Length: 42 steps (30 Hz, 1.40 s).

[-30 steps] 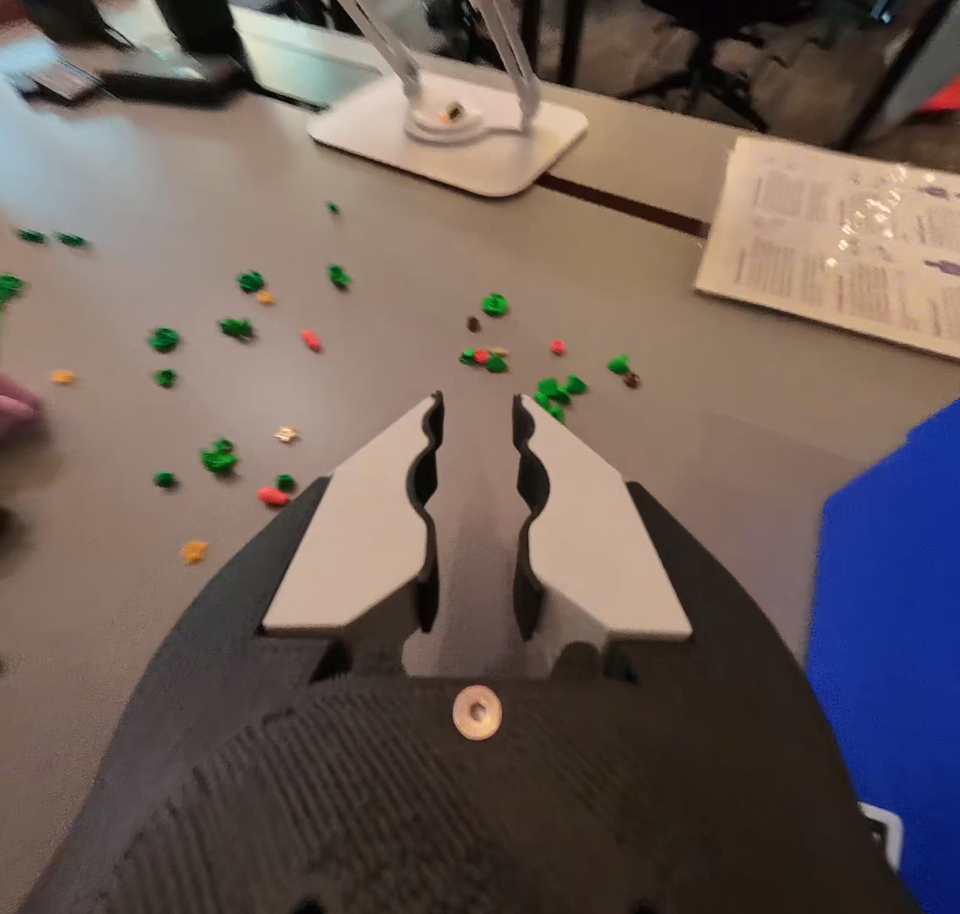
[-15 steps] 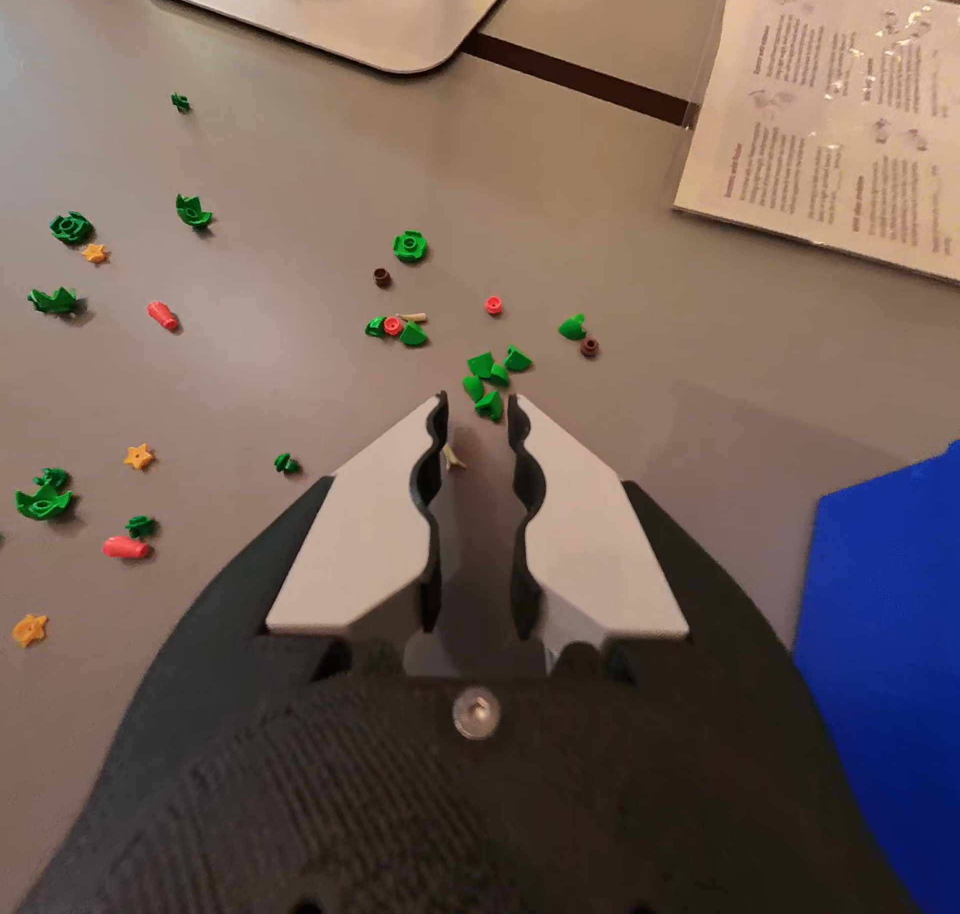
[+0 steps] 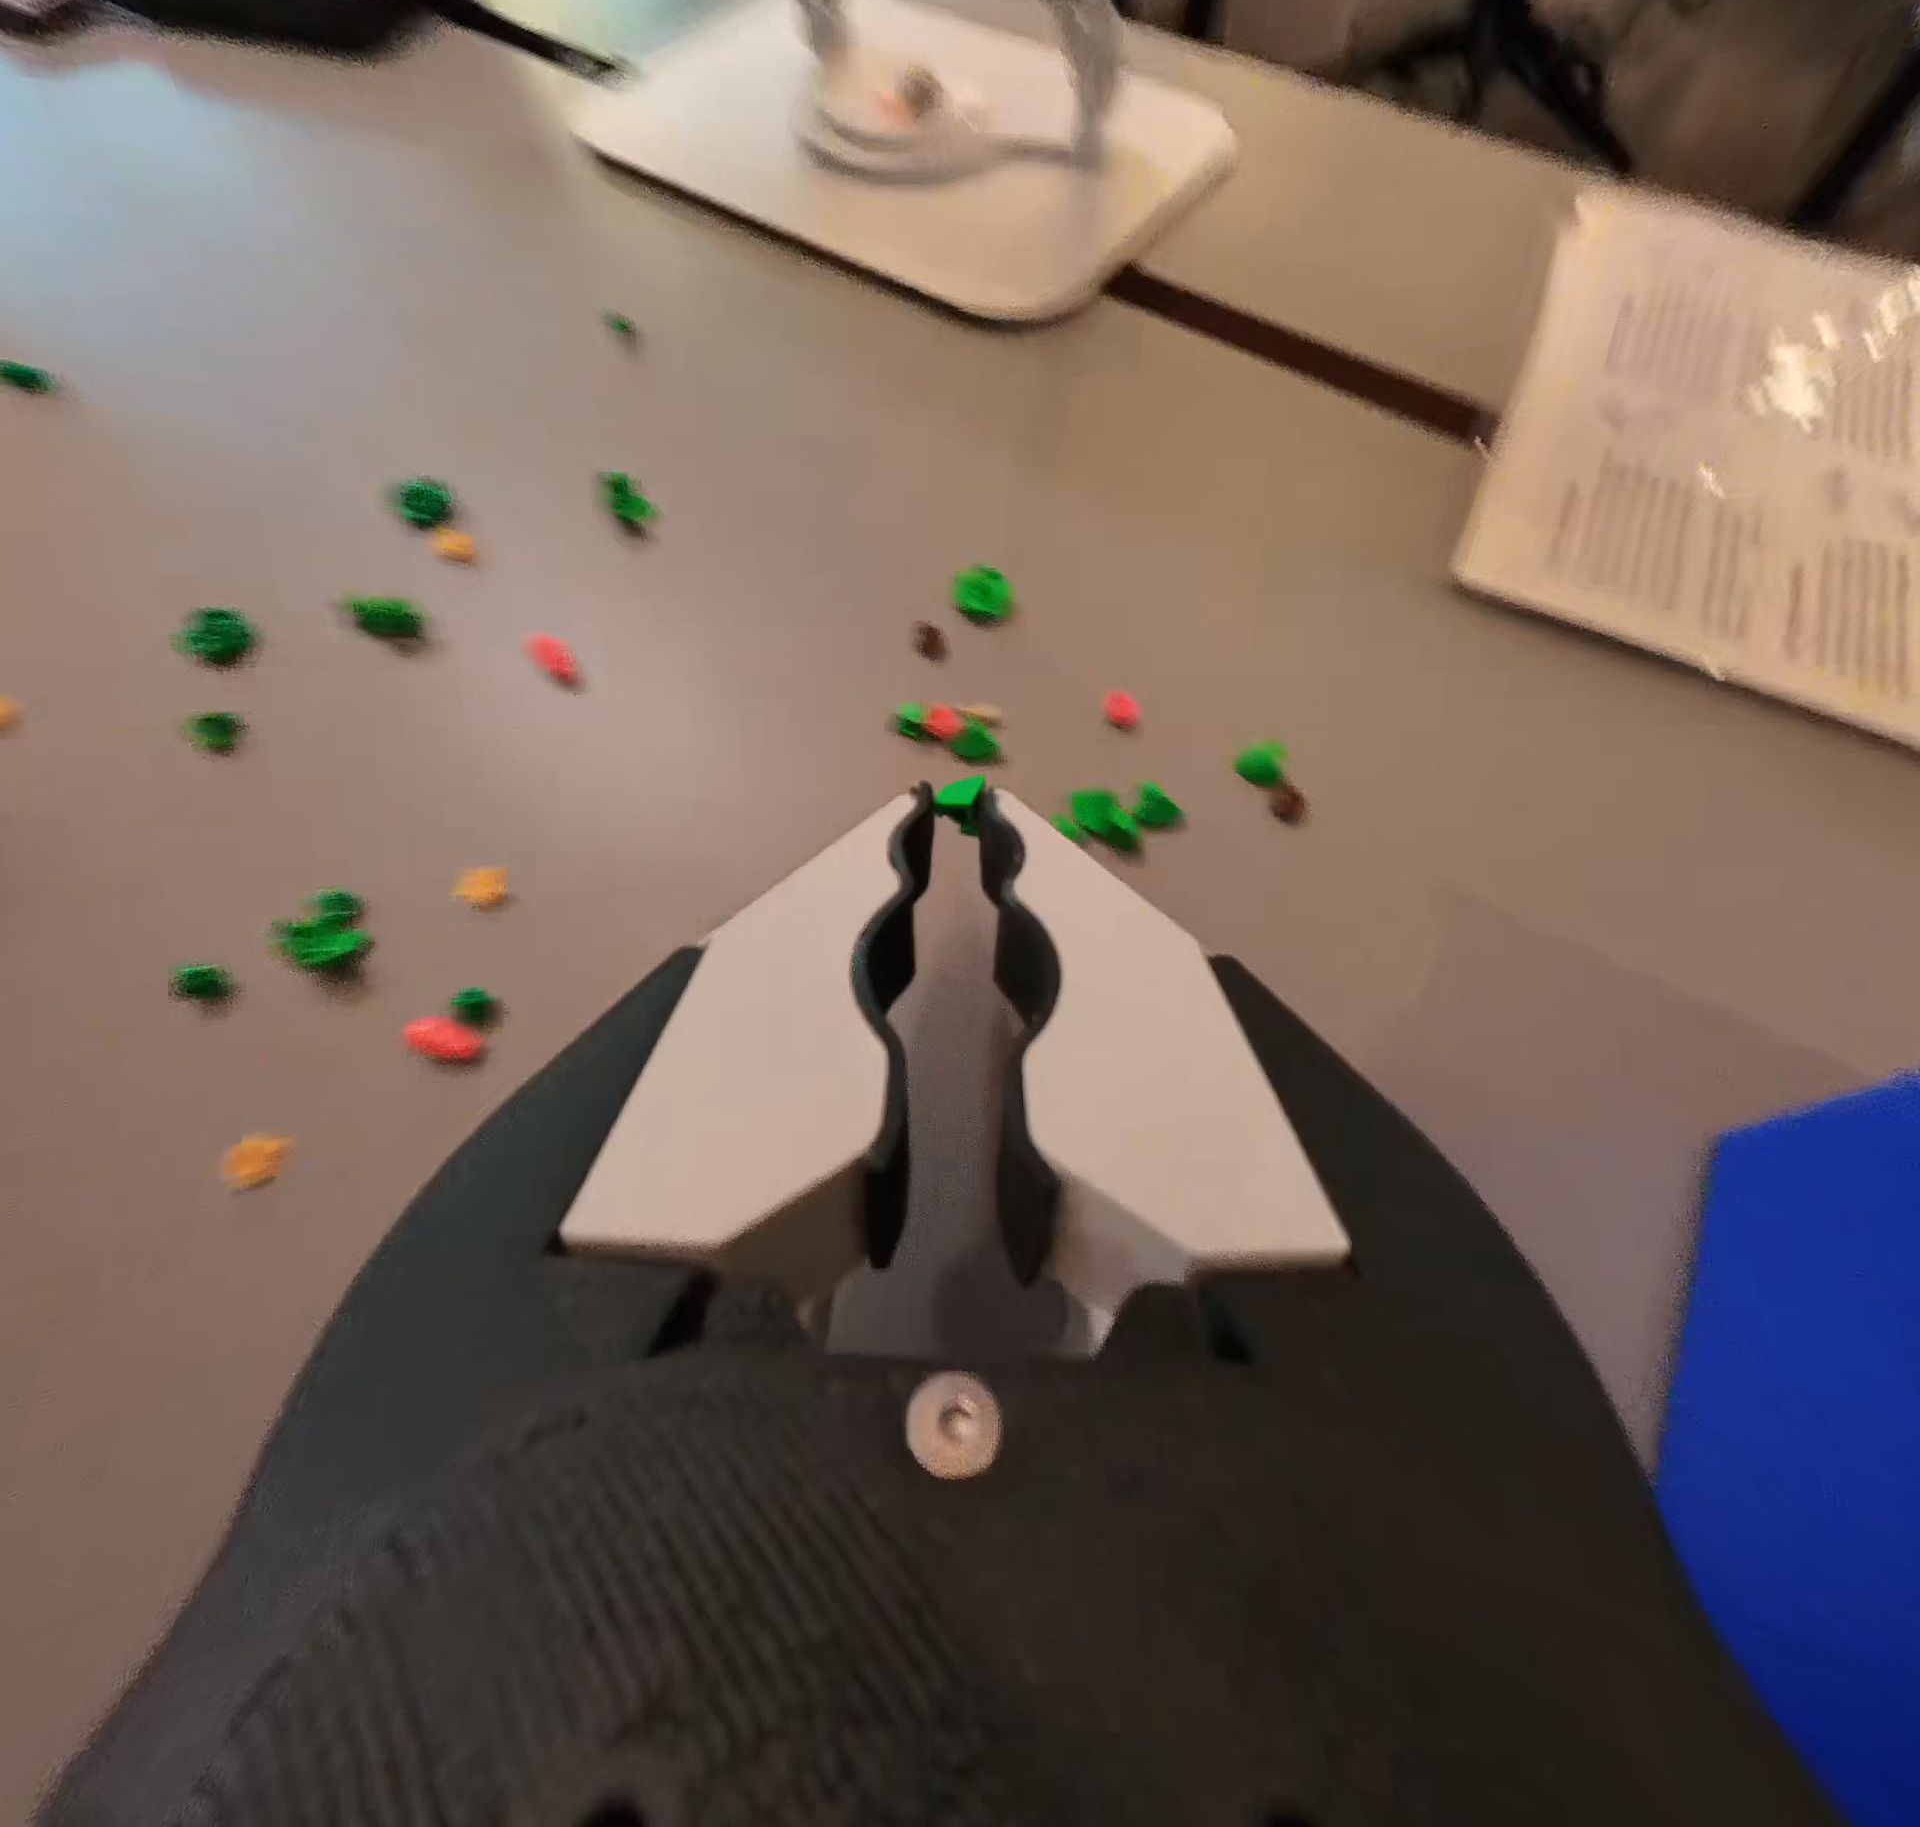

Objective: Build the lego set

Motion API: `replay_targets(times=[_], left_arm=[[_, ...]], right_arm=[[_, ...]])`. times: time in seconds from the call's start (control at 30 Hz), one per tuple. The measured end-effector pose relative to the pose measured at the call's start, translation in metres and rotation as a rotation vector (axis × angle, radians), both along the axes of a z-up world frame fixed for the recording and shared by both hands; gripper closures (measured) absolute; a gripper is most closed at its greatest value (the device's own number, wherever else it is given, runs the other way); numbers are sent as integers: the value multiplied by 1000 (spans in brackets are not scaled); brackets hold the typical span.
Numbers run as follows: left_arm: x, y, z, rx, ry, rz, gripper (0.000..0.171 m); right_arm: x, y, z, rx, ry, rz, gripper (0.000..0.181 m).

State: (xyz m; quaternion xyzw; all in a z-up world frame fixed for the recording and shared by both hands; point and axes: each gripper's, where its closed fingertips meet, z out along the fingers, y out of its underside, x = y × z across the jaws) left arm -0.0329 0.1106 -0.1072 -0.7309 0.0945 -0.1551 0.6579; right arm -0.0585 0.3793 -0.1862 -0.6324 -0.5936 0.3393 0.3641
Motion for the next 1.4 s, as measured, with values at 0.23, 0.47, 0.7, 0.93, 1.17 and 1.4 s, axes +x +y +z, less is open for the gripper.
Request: replay_targets(times=[0.23,0.47,0.7,0.93,1.17,1.4], left_arm=[[-9,4,3,-38,-350,-84,140],[-23,1,10,-42,-771,-218,142],[-24,0,8,-48,-837,-233,159],[-24,0,7,-58,-875,-250,167],[-28,-1,9,-37,-817,-207,170],[-32,-2,7,-43,-725,-154,170]], right_arm=[[-10,-176,93,214,405,442,175],[-10,-267,89,604,455,553,175],[-11,-274,83,697,442,556,175],[-12,-280,83,746,449,544,174],[-11,-280,85,664,459,552,176],[-9,-275,81,553,436,589,176]])
